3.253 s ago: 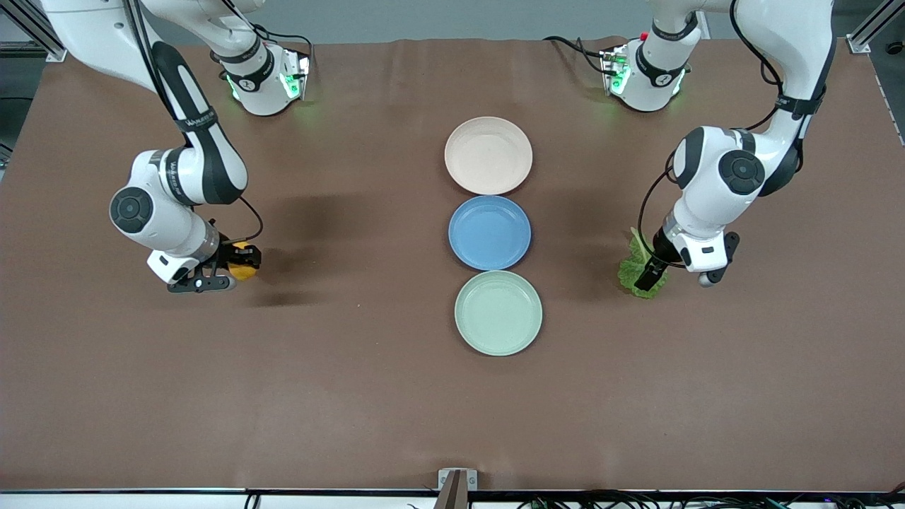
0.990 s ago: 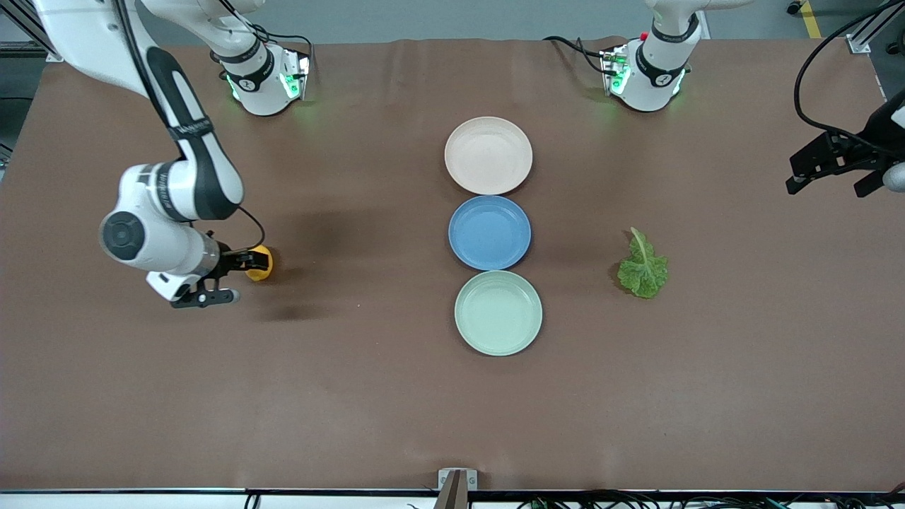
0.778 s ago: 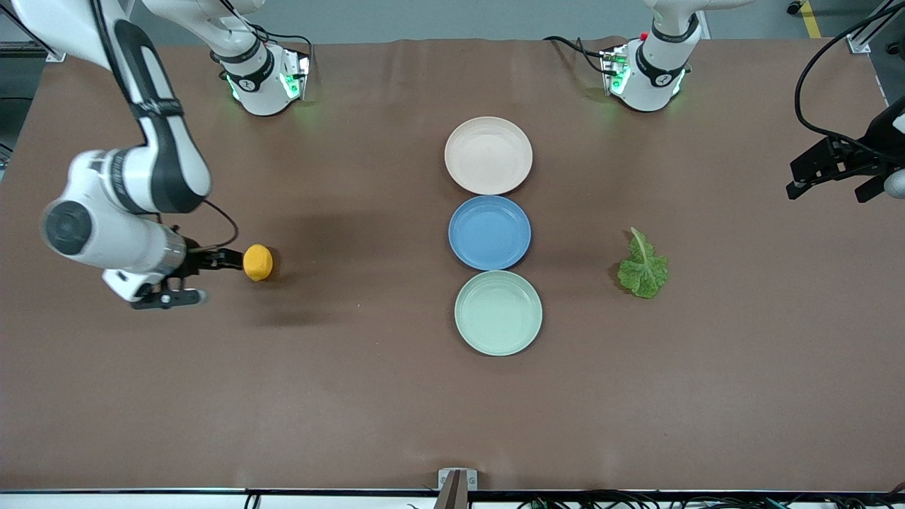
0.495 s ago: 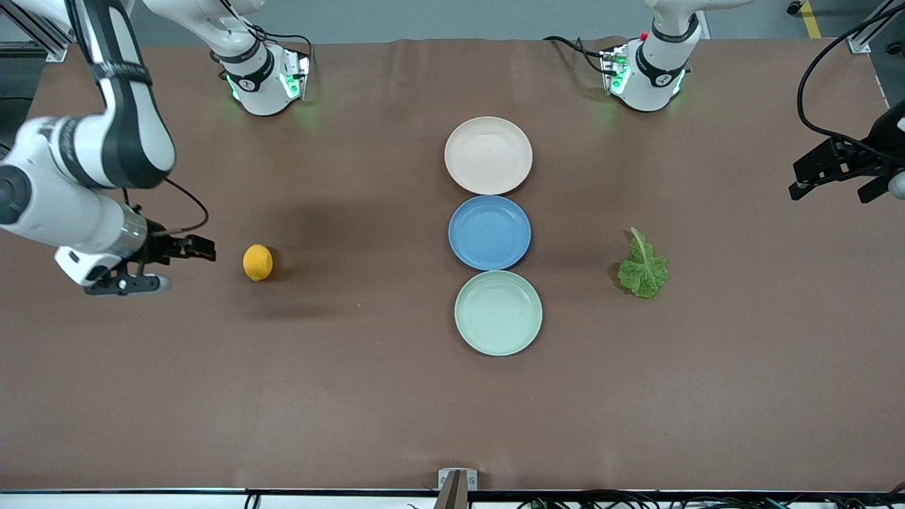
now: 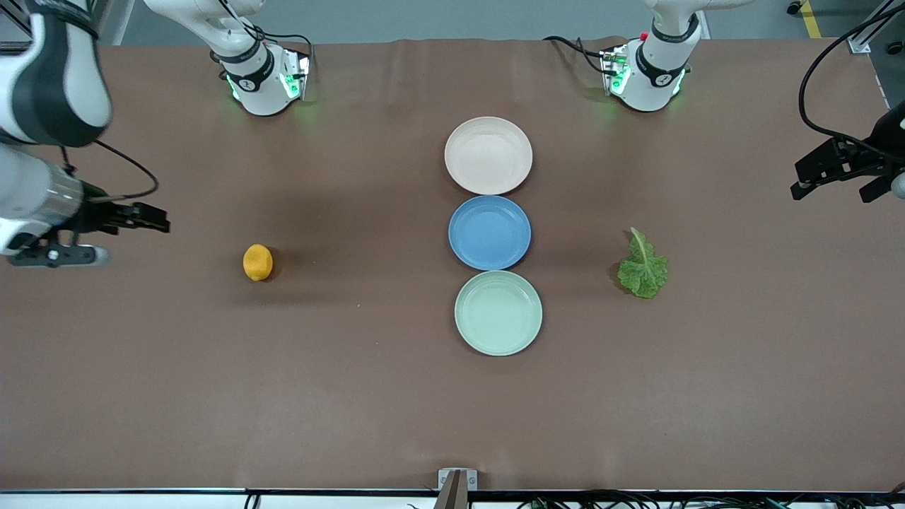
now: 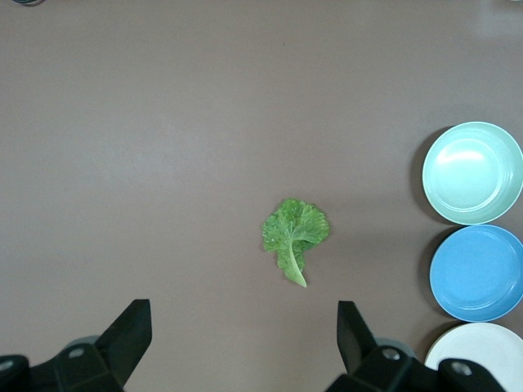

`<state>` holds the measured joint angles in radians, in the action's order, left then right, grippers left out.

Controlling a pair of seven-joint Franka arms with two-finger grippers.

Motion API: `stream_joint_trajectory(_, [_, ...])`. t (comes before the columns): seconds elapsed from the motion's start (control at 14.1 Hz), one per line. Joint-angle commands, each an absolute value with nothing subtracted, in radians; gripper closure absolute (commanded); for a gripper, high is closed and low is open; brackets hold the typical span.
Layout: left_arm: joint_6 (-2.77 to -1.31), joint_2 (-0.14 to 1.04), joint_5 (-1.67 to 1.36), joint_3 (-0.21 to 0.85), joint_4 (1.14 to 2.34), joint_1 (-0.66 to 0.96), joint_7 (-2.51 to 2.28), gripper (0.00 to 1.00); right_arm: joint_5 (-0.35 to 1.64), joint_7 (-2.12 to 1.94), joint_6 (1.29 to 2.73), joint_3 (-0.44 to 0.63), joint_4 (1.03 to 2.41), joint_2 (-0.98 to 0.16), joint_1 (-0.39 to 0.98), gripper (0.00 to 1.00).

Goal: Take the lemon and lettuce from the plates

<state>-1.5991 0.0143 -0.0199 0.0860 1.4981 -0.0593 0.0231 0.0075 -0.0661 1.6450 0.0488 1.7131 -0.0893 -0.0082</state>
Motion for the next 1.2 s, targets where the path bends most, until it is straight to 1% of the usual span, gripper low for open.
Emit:
stream_joint_trajectory(0.0, [-1.575, 0.023, -0.035, 0.087, 1.47, -0.064, 0.026, 0.0, -0.038, -0.069, 1.508, 0.034, 1.489, -0.173, -0.032, 0.0])
stream_joint_trajectory(0.07, [-1.575, 0.023, -0.035, 0.089, 1.47, -0.064, 0.026, 0.0, -0.04, -0.066, 1.47, 0.034, 1.439, -0.184, -0.035, 0.0])
stream_joint_trajectory(0.14, [-1.575, 0.021, -0.034, 0.087, 1.47, -0.064, 0.026, 0.0, -0.04, -0.066, 1.465, 0.035, 1.427, -0.183, -0.037, 0.0])
stream_joint_trajectory(0.64, [-1.575, 0.021, -0.031, 0.089, 1.468, -0.066, 0.028, 0.0, -0.037, -0.063, 1.453, 0.032, 1.419, -0.176, -0.026, 0.0])
stream_joint_trajectory(0.92, [-1.575, 0.021, -0.031, 0.086, 1.47, -0.067, 0.034, 0.0, -0.014, -0.071, 1.434, 0.034, 1.451, -0.147, -0.043, 0.0])
stream_joint_trajectory(1.13, [-1.575, 0.021, -0.031, 0.086, 1.47, -0.066, 0.031, 0.0, 0.006, -0.071, 1.446, 0.034, 1.548, -0.066, -0.057, 0.0])
